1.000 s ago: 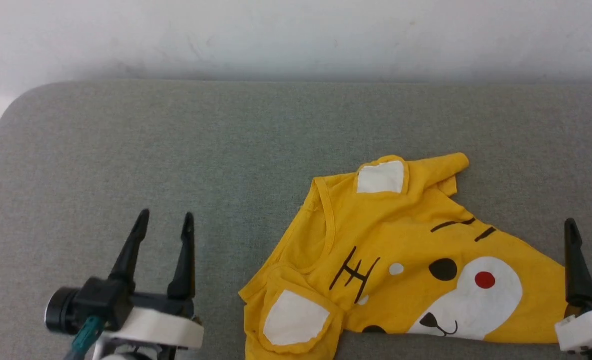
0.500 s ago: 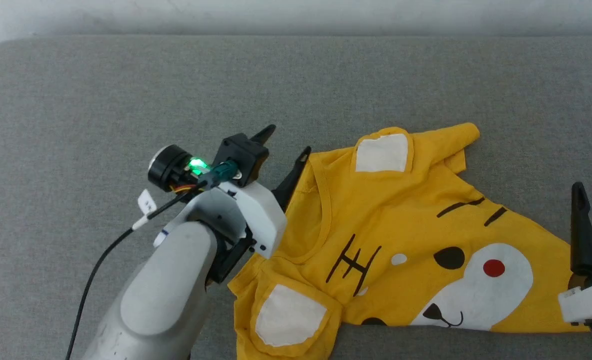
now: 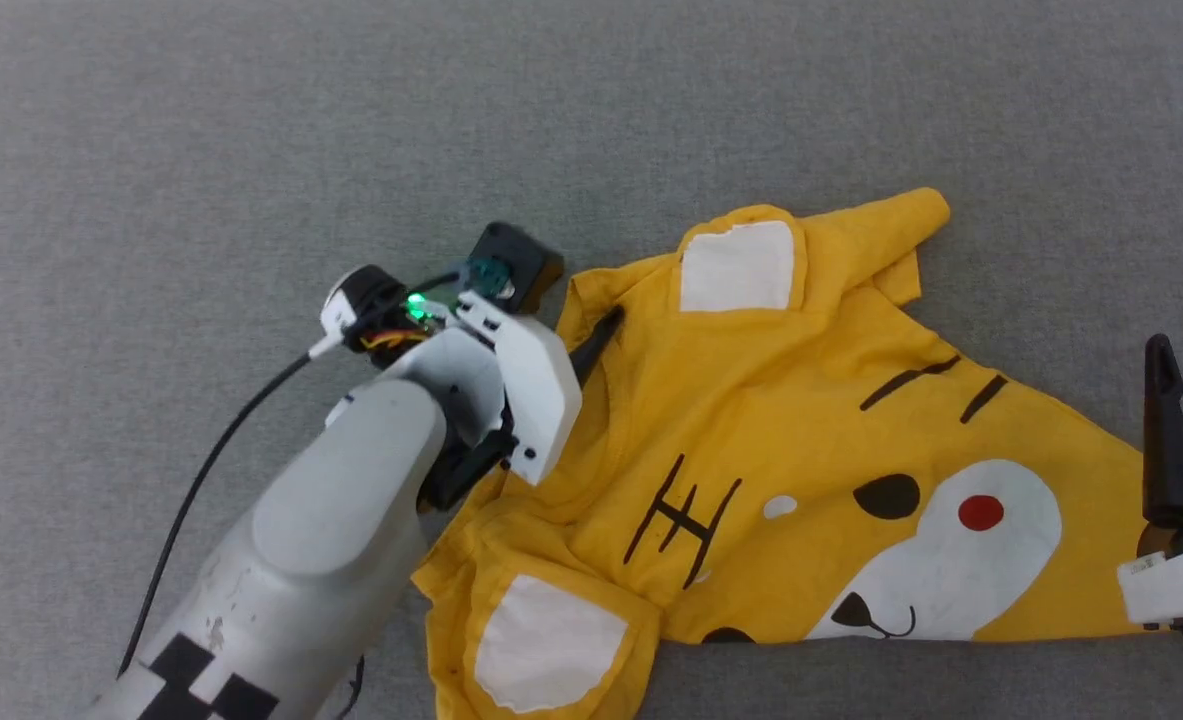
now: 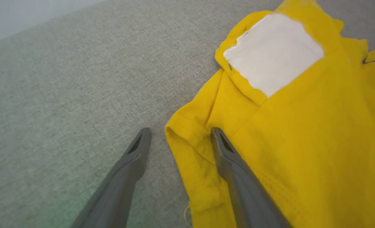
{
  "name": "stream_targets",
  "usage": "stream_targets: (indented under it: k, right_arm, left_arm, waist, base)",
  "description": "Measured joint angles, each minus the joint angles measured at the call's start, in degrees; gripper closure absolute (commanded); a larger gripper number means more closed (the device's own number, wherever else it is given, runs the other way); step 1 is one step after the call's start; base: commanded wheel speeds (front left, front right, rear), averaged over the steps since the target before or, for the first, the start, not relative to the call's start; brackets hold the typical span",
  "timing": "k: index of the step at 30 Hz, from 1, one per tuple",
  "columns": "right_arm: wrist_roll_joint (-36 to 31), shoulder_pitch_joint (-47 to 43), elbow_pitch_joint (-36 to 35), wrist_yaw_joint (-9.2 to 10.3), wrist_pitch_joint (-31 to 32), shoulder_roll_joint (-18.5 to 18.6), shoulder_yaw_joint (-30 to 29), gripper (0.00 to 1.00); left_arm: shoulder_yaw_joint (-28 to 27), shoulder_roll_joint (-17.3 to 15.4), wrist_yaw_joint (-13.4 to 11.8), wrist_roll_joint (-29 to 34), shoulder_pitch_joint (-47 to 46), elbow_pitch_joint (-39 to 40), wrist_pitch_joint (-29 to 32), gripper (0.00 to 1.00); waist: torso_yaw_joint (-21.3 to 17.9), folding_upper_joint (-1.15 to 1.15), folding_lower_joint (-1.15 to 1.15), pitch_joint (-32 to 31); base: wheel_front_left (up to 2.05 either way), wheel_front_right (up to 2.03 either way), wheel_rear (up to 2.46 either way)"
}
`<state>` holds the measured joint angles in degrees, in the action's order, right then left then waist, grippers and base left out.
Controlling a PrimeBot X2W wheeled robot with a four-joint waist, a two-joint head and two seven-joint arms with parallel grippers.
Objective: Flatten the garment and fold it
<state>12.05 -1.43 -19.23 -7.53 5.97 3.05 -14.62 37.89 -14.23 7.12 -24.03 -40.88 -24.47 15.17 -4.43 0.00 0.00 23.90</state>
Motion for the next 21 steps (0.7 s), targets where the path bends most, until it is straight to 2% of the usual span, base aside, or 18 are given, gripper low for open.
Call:
stream_targets:
  k: [1, 2, 3, 9, 14, 17, 21]
  right_arm:
    - [0.08, 0.03, 0.02, 0.0, -0.02, 0.0, 0.0, 0.0]
    - [0.11, 0.03, 0.11, 0.0, -0.03, 0.0, 0.04, 0.0]
    - [0.12, 0.07, 0.23, 0.0, -0.04, 0.0, 0.11, 0.0]
    - [0.75, 0.49, 1.4, 0.0, -0.92, 0.0, 0.2, 0.0]
    - [1.49, 0.58, 2.24, 0.0, -1.98, 0.0, 0.22, 0.0]
    - [1.65, 0.66, 2.55, 0.0, -2.23, -0.01, 0.36, 0.0]
    - [1.83, 1.37, 3.03, 0.0, -2.7, 0.0, 0.4, 0.0]
  left_arm:
    - [0.54, 0.01, -0.01, -0.57, -0.83, -0.31, 0.46, 0.0]
    - [1.33, -0.08, -0.01, -1.1, -1.55, -0.53, 1.02, 0.36]
    - [2.35, -0.41, -0.03, -1.45, -2.24, -0.45, 1.37, 1.0]
    - [6.27, -2.47, -0.02, -4.75, -4.3, 0.6, 1.79, 1.0]
    - [8.49, -6.6, 0.38, -3.24, -7.83, 2.63, 2.49, 1.0]
    - [8.77, -9.09, 0.38, -0.74, -13.54, 4.47, 2.23, 1.0]
    - [9.88, -9.54, 0.38, 1.85, -23.09, 6.33, 1.77, 1.0]
  waist:
    - [-0.24, 0.0, 0.0, 0.35]
    - [-0.48, 0.0, 0.0, 0.65]
    - [-0.75, 0.0, 0.0, 0.89]
    - [-1.96, 0.0, 0.0, 1.26]
    - [-3.01, 0.0, 0.01, 0.84]
    - [-4.01, 0.0, 0.01, 1.0]
    - [-5.65, 0.0, 0.01, 1.8]
  base:
    - [0.0, 0.0, 0.0]
    - [0.0, 0.0, 0.0]
    - [0.0, 0.0, 0.0]
    - [0.0, 0.0, 0.0]
    - [0.0, 0.0, 0.0]
    - [0.0, 0.0, 0.0]
    - [0.0, 0.0, 0.0]
